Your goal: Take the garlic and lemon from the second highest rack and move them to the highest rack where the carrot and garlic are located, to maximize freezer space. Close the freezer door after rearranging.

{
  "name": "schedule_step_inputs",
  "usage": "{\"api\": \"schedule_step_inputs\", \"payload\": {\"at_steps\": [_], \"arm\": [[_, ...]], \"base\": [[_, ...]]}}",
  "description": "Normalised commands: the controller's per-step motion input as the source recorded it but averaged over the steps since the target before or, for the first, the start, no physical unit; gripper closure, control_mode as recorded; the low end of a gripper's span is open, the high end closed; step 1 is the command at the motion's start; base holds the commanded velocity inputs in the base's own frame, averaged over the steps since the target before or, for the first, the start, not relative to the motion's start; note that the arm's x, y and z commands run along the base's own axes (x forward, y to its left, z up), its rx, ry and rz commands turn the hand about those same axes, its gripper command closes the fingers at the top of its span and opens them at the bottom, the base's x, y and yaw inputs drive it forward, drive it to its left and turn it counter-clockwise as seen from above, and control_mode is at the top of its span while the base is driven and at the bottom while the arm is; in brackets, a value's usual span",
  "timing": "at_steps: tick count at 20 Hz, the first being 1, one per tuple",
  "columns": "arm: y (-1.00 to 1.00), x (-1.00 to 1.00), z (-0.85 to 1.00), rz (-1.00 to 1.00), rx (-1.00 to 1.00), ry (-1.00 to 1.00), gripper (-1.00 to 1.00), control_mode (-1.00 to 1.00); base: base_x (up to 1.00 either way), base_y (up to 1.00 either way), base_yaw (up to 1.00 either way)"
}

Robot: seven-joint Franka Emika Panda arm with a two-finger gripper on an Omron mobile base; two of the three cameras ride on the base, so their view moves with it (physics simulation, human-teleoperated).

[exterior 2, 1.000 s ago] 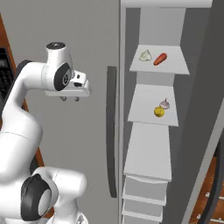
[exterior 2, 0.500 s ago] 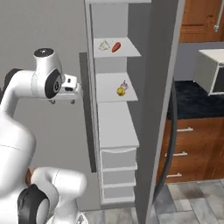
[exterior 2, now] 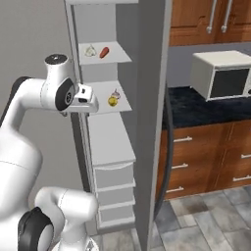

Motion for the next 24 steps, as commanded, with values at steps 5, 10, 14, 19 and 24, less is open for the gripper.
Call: {"api": "schedule_step_inputs", "payload": {"at_steps": [5,10,14,19,24], "arm": [[0.00,0.00,0.00,0.00,0.00,0.00,-1.00,1.00],[0.00,0.00,0.00,0.00,0.00,0.00,-1.00,1.00],[0.00,0.00,0.00,0.00,0.00,0.00,-1.00,1.00],[0.00,0.00,0.00,0.00,0.00,0.00,-1.00,1.00],[0.00,0.00,0.00,0.00,0.00,0.00,-1.00,1.00]], "base": [[0.47,-0.28,-0.48],[0.40,-0.28,-0.43],[0.28,-0.32,-0.29],[0.53,-0.17,-0.09],[0.33,0.00,0.00]]}}
